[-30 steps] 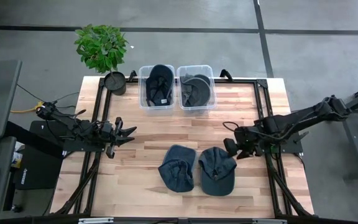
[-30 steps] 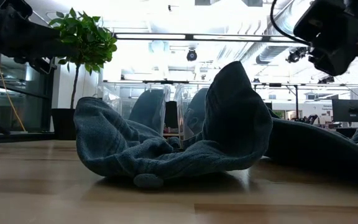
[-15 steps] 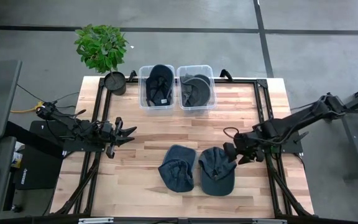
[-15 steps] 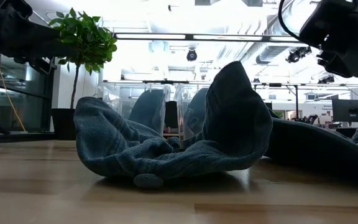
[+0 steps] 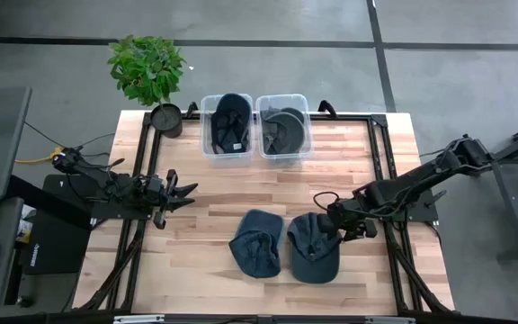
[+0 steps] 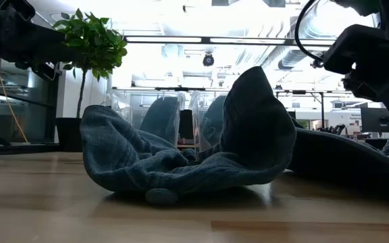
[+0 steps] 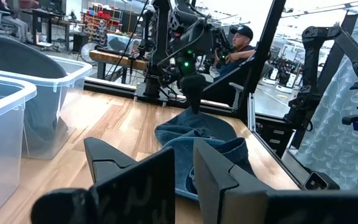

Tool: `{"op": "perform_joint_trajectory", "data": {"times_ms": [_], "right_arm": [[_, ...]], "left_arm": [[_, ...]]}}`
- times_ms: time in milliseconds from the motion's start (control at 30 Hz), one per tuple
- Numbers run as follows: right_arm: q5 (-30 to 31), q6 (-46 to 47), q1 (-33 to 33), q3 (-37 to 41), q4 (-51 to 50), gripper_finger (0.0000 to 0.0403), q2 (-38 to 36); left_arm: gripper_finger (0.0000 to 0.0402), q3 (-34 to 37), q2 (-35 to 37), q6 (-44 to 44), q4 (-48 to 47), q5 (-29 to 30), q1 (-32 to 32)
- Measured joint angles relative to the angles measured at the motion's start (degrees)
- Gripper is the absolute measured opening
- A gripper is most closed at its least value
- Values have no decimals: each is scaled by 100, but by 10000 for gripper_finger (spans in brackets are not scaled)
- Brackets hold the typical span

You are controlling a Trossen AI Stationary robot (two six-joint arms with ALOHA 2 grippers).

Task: Pick & Place hat
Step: Put the right blue cap into the left transparent bin

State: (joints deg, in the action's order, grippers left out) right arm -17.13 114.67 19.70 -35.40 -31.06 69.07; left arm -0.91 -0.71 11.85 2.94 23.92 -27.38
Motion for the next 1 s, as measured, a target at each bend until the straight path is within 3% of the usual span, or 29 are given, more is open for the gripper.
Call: {"op": "perform_joint_trajectory", "data": {"times_ms": [400, 600, 867, 1000], "right_arm": [[-202, -231, 0, 0, 497, 211, 576], [-264, -404, 0, 0, 473, 148, 598], [-260, -713, -17, 0, 505, 27, 582], [-248, -891, -20, 0, 525, 16, 538]], "left_arm": [[0, 0, 2, 1, 2, 4, 0], [0, 0, 2, 1, 0, 4, -1], [0, 0, 1, 1, 1, 7, 1], [0, 0, 0, 1, 2, 9, 1]]}}
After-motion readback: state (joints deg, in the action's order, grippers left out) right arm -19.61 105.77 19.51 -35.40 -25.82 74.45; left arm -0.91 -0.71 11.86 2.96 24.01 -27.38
